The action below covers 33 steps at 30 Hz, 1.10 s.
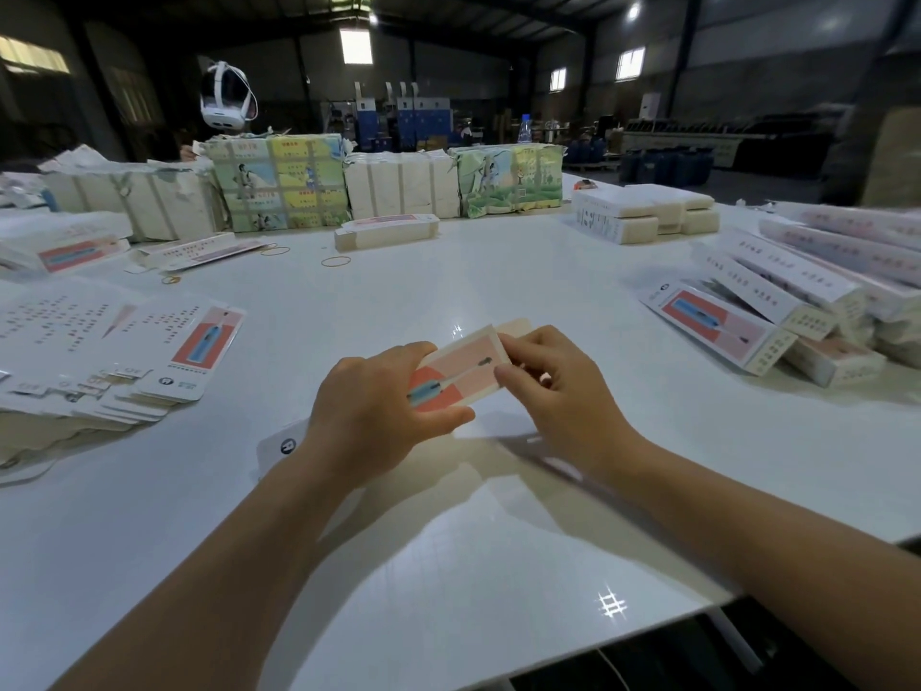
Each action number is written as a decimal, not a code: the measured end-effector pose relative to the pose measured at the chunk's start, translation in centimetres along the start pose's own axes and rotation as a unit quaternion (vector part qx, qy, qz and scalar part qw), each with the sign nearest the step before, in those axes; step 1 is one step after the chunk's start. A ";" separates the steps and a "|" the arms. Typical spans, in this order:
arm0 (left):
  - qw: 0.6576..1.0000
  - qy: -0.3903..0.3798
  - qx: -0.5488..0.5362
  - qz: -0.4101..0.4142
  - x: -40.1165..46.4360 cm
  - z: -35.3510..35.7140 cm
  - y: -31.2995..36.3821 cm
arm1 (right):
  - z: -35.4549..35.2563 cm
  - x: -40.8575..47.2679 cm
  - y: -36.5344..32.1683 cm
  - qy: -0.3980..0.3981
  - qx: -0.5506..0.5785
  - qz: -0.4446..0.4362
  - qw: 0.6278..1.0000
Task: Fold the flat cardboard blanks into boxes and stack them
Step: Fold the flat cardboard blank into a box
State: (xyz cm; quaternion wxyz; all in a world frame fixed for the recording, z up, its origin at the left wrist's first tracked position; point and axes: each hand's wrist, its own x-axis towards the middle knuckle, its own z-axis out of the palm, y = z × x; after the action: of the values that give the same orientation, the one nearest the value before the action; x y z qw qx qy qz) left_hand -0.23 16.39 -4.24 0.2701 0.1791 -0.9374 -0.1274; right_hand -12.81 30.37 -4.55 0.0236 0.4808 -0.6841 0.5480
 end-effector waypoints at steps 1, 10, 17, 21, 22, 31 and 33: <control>1.000 0.002 -0.008 -0.003 0.0 -0.1 0.0 | -0.2 0.1 0.1 0.028 -0.046 -0.004 0.999; 0.999 -0.019 -0.036 0.001 0.0 0.1 0.7 | -0.8 1.4 0.7 -0.085 0.466 0.272 0.838; 0.998 0.046 0.051 0.012 0.2 1.3 1.4 | 0.8 -0.5 0.8 -0.042 -0.146 -0.018 0.988; 0.994 0.083 0.069 0.028 -0.1 1.2 1.3 | 0.6 -0.6 0.3 -0.082 0.069 0.070 0.992; 0.993 0.093 0.072 0.032 -0.1 1.0 1.3 | 0.5 -0.3 0.0 -0.080 0.175 0.112 0.975; 0.985 0.136 0.065 0.078 -0.4 1.0 1.7 | -0.2 0.5 0.2 -0.033 0.338 0.140 0.930; 0.985 0.138 0.055 0.082 -0.4 1.0 1.7 | -0.2 0.5 0.3 -0.026 0.344 0.132 0.929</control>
State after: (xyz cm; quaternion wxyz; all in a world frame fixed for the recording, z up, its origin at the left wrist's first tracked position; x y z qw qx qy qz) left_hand -0.94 18.19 -4.66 0.3966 0.1318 -0.9081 -0.0272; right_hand -13.39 30.17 -4.38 -0.2340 0.3790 -0.5112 0.7351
